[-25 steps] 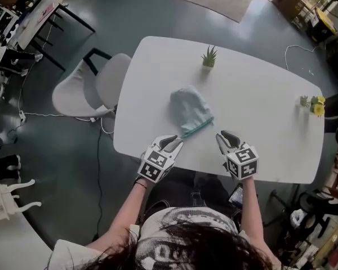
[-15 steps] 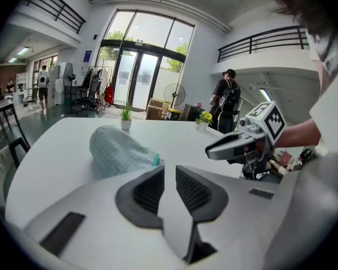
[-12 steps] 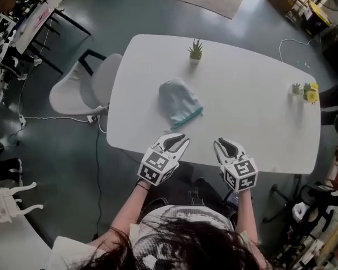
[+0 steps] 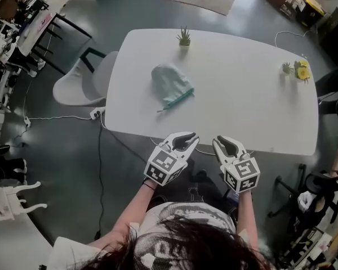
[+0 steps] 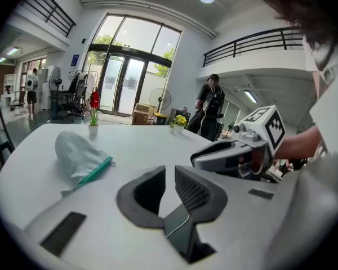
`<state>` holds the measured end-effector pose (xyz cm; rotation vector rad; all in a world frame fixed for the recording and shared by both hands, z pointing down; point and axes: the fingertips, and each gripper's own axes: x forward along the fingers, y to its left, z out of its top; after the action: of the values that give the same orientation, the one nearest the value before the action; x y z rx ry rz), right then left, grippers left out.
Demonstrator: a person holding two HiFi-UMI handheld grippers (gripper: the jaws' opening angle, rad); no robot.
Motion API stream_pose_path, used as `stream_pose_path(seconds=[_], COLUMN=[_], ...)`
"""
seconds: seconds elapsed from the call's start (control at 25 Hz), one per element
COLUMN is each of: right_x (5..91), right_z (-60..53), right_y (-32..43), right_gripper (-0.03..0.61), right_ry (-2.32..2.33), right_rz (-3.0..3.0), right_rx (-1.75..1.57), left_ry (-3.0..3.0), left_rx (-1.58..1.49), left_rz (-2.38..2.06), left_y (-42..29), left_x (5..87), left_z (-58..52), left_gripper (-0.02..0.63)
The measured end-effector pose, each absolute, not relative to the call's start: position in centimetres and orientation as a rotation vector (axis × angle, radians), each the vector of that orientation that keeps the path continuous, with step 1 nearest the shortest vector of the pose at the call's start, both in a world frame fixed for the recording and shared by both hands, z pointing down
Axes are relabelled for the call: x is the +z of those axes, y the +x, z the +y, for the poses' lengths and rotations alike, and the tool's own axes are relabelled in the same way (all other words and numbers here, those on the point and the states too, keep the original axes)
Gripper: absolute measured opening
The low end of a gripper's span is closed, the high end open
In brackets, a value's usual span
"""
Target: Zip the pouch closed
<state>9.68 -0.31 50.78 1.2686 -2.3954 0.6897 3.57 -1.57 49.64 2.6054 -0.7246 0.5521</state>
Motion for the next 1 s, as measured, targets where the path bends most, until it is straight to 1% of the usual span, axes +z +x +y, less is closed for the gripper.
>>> stream_pose_path(seconds=[0.16, 0.36, 0.48, 0.52, 1.0], right_x=[49.7, 48.3, 47.5, 47.4, 45.7], right_z=[2.0, 4.4, 5.6, 6.0, 9.0], right_y=[9.4, 9.3, 9.5, 9.5, 9.3], right_gripper=[0.060, 0.044, 0.015, -0.011, -0.014], right_ry=[1.268, 1.299, 1.327, 1.334, 1.343], right_rz=[-2.436, -2.462, -2.465, -2.466, -2.506], right_rx=[0.656, 0.608, 0.583, 0.579, 0.479], left_ry=[2.623, 2.652, 2.668, 2.673, 2.749], left_rx=[0.546, 0.544, 0.542, 0.541, 0.565], left_rz=[-0.718, -0.727, -0.736, -0.738, -0.708], left_y=[4.3, 4.7, 4.6, 4.6, 6.0], left_x=[48.7, 47.9, 47.4, 47.3, 45.7], left_z=[1.6, 4.1, 5.2, 5.6, 9.4], left_gripper=[0.055, 0.027, 0.023, 0.021, 0.018])
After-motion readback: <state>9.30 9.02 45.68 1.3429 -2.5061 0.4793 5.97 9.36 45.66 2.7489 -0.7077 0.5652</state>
